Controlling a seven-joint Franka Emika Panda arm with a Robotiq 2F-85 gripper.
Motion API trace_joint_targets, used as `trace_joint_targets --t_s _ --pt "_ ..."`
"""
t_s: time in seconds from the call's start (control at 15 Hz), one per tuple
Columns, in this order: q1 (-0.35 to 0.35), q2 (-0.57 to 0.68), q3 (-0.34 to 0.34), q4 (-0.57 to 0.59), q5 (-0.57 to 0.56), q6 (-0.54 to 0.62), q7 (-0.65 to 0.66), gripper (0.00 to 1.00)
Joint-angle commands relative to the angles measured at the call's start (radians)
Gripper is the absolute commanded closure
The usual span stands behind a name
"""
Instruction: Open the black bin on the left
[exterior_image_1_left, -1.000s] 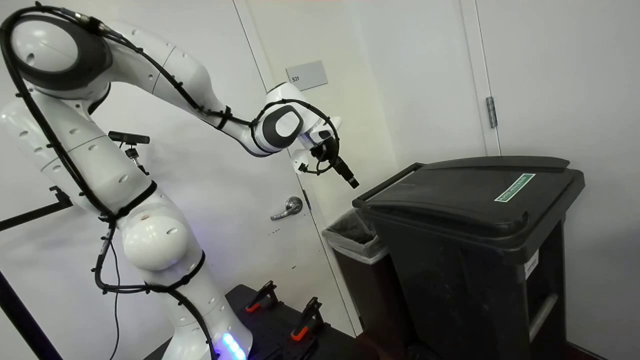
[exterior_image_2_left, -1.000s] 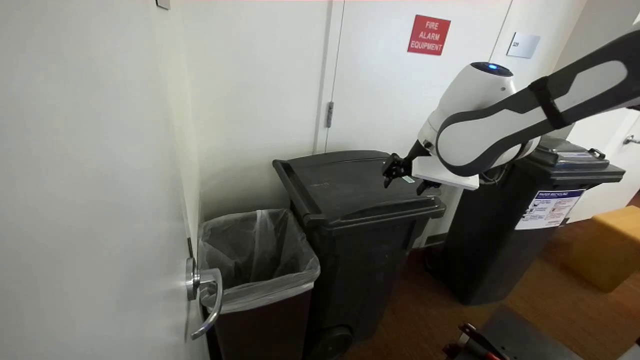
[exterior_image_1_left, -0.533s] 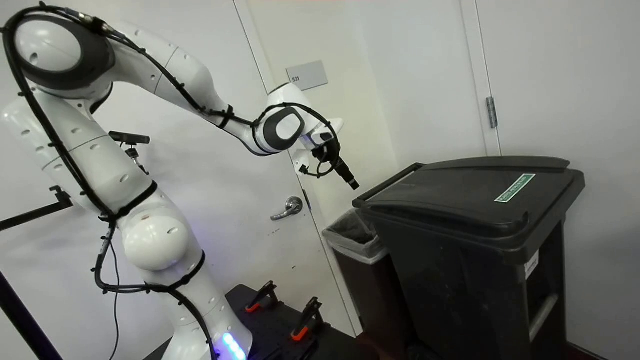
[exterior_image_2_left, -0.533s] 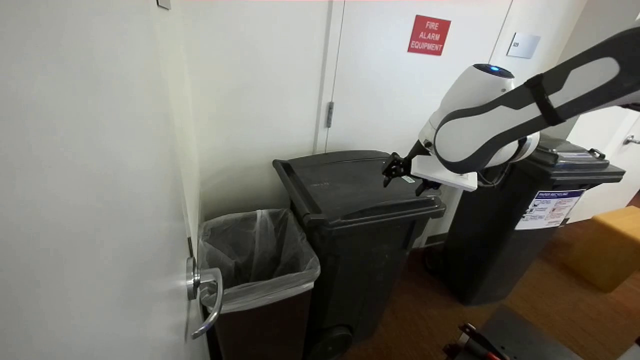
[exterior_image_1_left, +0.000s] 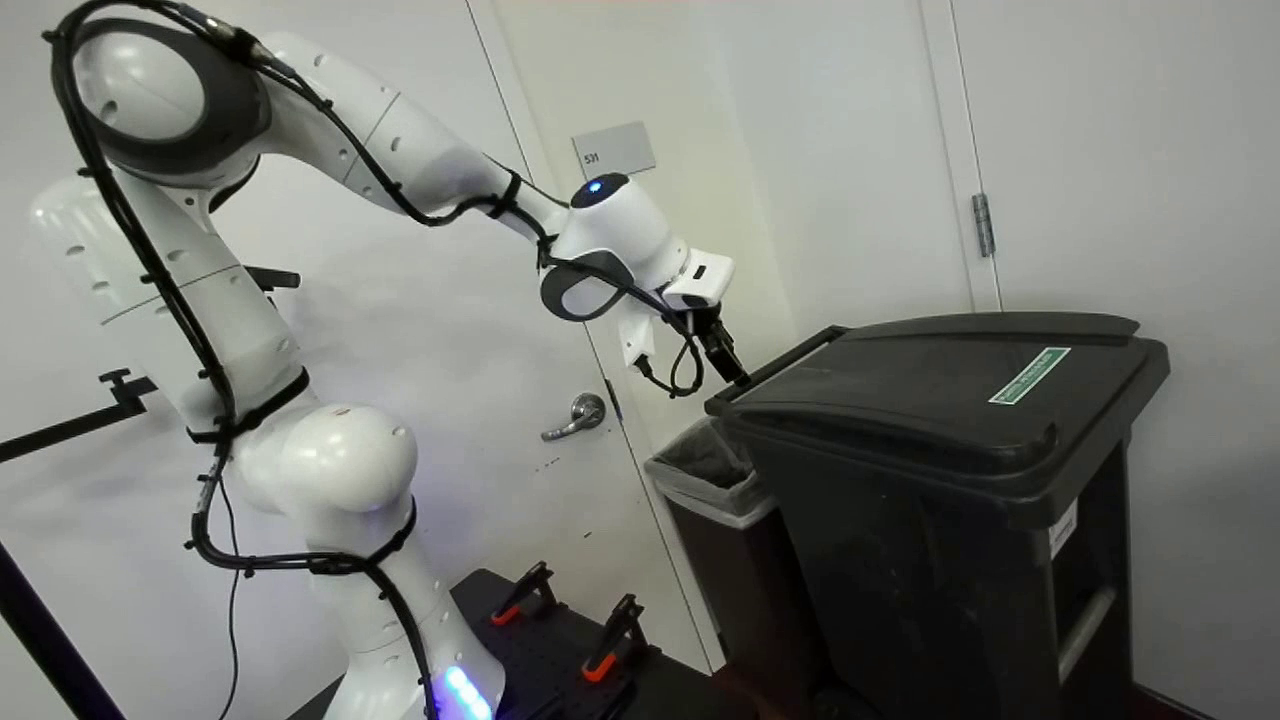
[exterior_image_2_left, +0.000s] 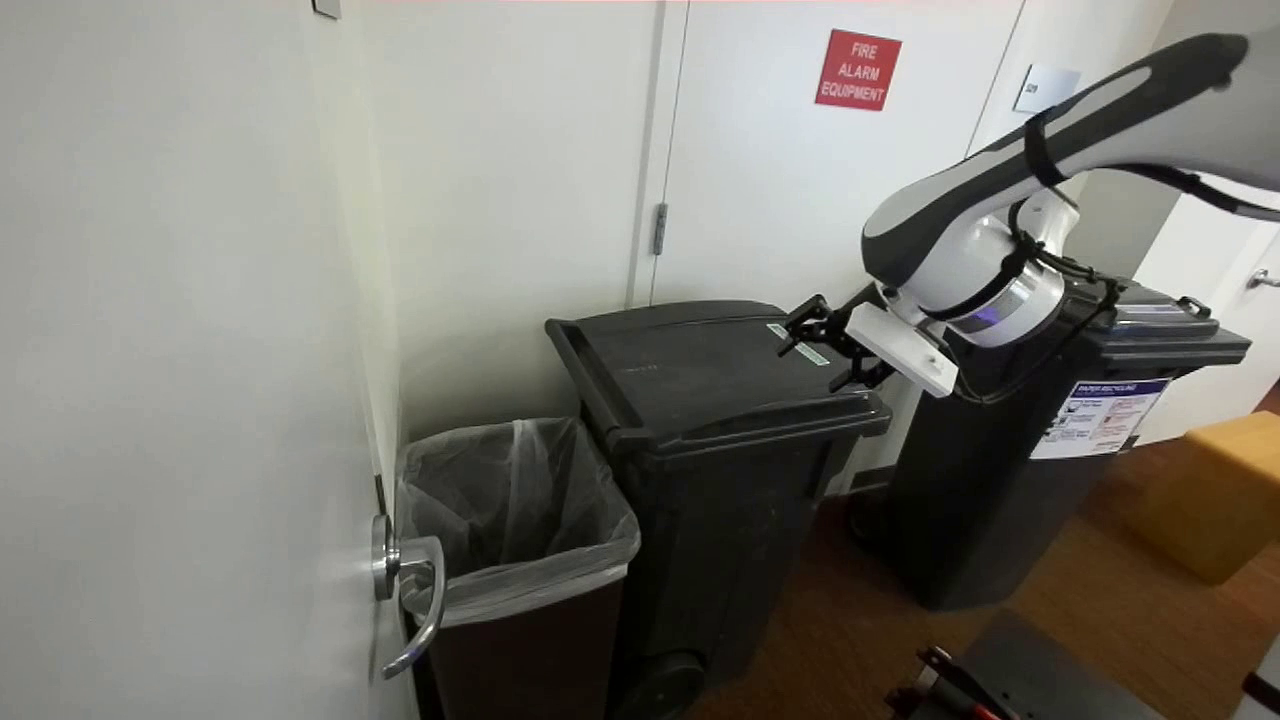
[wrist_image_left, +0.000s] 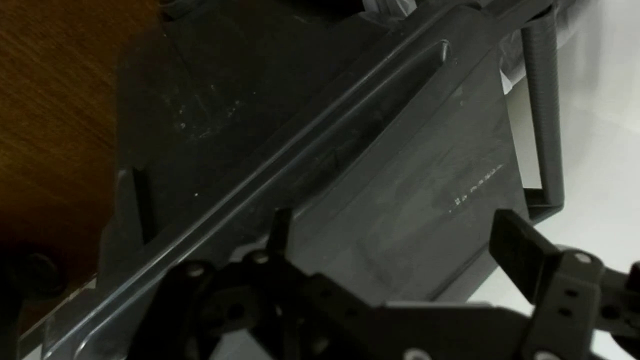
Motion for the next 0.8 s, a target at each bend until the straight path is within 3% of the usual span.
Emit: trace_joint_targets --t_s 0.0,0.13,0.4,0.53,0.73 --pt "0.034 0.0 -0.043 0.009 0.07 0.0 -0.07 0.0" --pt "0.057 0.004 -0.084 0.017 0.127 -0.001 -0.137 0.0" --pt "0.073 -0.008 -0.099 0.025 0.172 0.007 -0.147 0.0" --pt "0.073 0.019 -0.108 0.043 0.244 0.017 -0.096 0.0" --pt "0.097 0.052 -0.134 0.061 0.411 0.076 -0.143 0.0"
